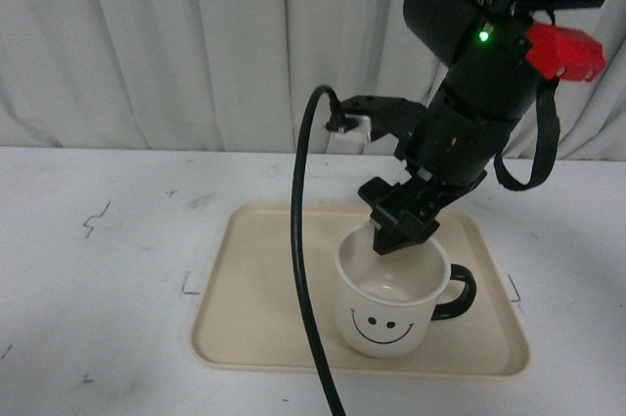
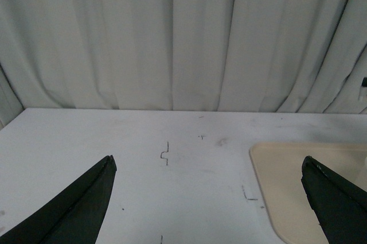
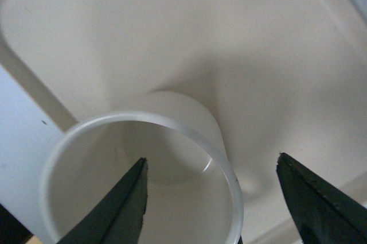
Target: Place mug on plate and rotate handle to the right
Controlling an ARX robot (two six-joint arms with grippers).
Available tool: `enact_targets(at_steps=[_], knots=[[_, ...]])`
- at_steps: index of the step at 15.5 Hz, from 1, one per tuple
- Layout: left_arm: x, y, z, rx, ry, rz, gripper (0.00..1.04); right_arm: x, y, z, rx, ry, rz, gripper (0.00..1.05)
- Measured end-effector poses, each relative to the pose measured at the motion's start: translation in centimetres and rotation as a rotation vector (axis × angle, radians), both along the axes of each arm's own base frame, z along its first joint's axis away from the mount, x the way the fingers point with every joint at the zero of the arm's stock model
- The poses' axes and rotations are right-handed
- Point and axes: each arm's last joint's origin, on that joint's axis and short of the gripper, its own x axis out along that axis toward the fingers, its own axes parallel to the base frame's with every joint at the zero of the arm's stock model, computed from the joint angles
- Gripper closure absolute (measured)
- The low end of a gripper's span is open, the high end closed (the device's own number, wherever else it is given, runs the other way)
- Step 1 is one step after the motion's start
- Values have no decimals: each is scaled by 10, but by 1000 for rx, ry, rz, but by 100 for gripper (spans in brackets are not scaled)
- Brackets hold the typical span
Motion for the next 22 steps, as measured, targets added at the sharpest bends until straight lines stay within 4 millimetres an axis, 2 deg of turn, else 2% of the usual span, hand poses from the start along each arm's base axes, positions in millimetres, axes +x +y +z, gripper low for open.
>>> enact_targets(at_steps=[1,2,3,4,5,6,7,9,10,11,14,15,18,20,22], knots=[[0,0,0,0,0,0,7,2,-3,13,68,14,1,29],[0,0,0,0,0,0,7,8,-7,36,194,-26,-11,17],[0,0,0,0,-1,1,7,16,-6,54,213,-379,-103,20],[0,0,0,0,0,-1,7,3,-16,66,210,-662,-321,31],[0,0,0,0,0,2,7,-21,-32,69,250,-866,-520,42],[0,0,0,0,0,1,7,-42,-49,65,320,-1021,-660,53],[0,0,0,0,0,0,7,-66,-72,53,390,-1113,-735,65],[0,0,0,0,0,0,7,-111,-98,33,449,-1180,-784,89],[0,0,0,0,0,0,7,-132,-103,35,486,-1202,-769,102],[0,0,0,0,0,0,7,-147,-107,37,505,-1211,-758,103],[0,0,0,0,0,0,7,-188,-127,20,466,-1176,-784,103],[0,0,0,0,0,0,7,-198,-129,20,473,-1182,-779,103],[0,0,0,0,0,0,7,-214,-133,21,497,-1203,-763,103],[0,0,0,0,0,0,7,-231,-139,4,463,-1158,-780,103],[0,0,0,0,0,0,7,-242,-148,7,476,-1168,-772,103]])
